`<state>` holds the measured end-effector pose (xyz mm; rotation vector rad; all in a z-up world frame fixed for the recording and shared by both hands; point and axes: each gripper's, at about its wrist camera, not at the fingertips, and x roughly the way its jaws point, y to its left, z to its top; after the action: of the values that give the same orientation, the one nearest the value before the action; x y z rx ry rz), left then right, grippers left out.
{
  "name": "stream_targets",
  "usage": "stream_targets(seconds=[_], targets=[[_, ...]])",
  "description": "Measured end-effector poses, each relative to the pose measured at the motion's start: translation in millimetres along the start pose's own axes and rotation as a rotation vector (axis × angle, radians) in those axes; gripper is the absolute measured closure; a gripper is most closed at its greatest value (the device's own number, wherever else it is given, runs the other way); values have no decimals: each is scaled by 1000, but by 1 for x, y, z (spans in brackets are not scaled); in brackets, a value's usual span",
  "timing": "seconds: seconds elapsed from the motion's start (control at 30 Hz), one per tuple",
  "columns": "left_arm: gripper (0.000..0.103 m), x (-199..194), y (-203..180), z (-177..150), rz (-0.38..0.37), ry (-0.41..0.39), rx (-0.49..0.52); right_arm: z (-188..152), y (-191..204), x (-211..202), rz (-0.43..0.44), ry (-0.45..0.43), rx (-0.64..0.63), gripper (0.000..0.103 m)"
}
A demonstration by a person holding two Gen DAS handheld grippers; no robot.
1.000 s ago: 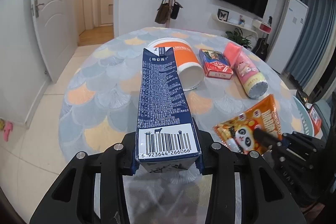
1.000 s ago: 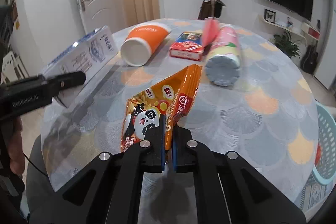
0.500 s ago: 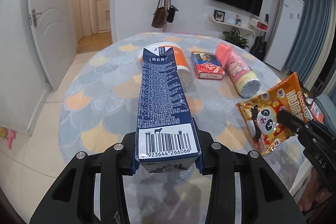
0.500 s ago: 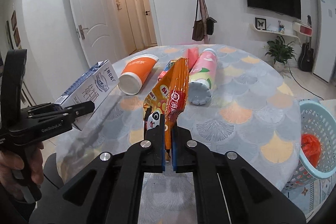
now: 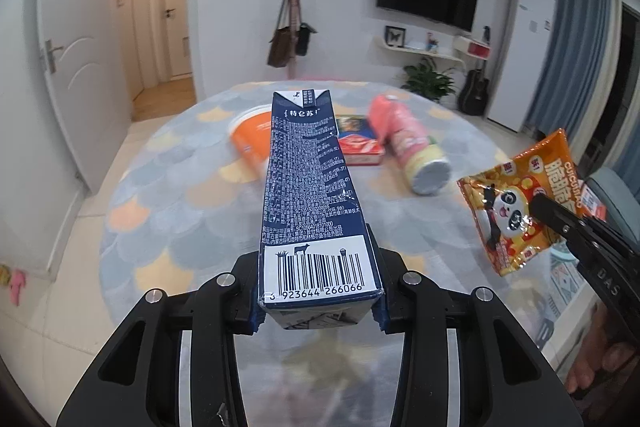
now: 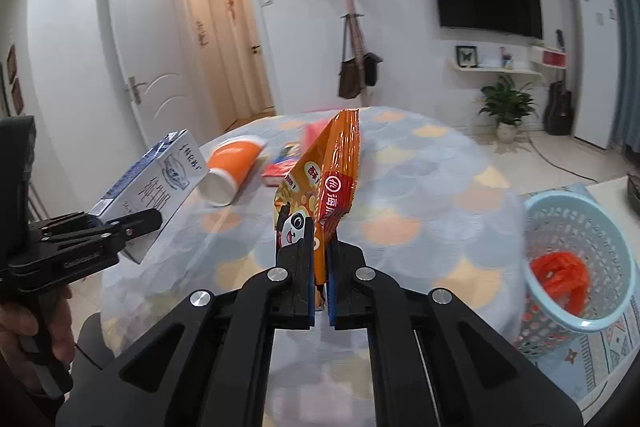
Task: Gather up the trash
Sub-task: 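Lift the carton with the left tool while the right tool lifts the snack bag, then carry carton and snack bag over the basket and open both tools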
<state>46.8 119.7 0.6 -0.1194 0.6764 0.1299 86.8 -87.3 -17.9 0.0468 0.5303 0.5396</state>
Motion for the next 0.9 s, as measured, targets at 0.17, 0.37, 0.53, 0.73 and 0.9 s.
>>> stream_targets(seconds=[0.17, 0.37, 0.53, 0.73, 0.9], targets=[[65, 2, -39, 5, -80, 5, 67, -3, -25, -11, -64, -30, 41, 101], [65, 10, -97, 7, -187, 10, 163, -9, -81, -34, -202, -75, 119, 101], [65, 19, -151, 18, -308, -14, 237, -15, -135, -51, -323, -102, 187, 100], [65, 47, -212, 32, -417, 15, 293, -28, -185, -56, -409, -112, 259, 100], [65, 70, -260, 41, -469, 29, 348, -39, -223, -52, -447, -110, 311, 100]])
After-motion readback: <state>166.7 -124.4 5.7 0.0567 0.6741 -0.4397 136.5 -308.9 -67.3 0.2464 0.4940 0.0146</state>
